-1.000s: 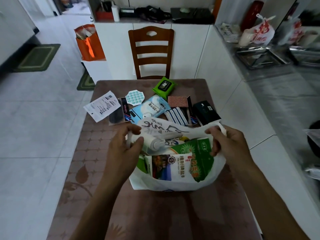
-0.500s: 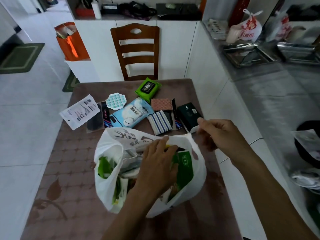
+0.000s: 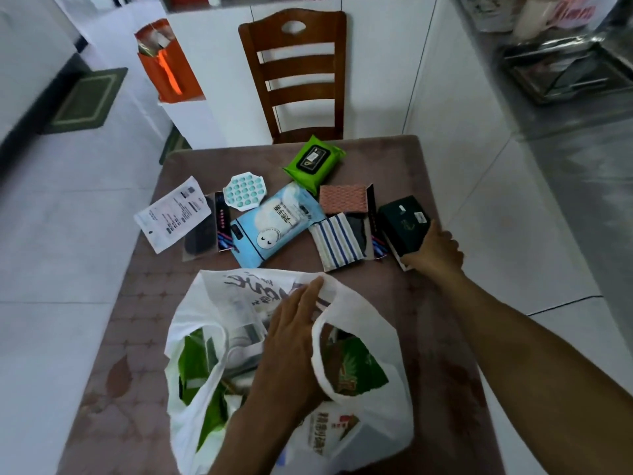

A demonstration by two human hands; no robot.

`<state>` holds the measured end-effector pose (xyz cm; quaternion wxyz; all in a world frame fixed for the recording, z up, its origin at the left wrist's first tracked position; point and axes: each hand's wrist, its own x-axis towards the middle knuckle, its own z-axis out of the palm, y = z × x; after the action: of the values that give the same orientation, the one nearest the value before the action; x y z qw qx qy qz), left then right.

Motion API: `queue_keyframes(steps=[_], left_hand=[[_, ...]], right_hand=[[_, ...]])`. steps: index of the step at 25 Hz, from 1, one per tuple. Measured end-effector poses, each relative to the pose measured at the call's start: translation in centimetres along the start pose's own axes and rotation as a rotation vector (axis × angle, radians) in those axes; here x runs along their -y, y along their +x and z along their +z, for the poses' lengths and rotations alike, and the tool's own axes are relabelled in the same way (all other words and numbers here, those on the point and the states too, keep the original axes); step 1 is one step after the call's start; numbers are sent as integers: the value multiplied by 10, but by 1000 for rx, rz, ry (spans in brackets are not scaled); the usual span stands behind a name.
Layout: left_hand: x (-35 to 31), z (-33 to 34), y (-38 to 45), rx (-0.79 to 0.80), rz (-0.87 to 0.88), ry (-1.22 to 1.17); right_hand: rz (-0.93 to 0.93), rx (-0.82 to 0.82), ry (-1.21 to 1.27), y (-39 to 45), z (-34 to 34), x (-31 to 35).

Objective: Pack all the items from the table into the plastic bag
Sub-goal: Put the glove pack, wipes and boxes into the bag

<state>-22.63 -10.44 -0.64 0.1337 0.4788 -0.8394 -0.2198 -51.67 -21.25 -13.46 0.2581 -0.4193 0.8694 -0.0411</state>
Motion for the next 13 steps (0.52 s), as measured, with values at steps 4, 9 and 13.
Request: queue_keyframes(steps=[4,9,13], left_hand=[[2,-9,-9,32,-51,51],[3,-38,-65,-453,33,183],[13,-62,-81,-532,-341,289]], right_hand=[[52,79,603,-41,3,12],[119,190,1252,-164,-1,-11],[-4,-6,1548,-246,-58,2]])
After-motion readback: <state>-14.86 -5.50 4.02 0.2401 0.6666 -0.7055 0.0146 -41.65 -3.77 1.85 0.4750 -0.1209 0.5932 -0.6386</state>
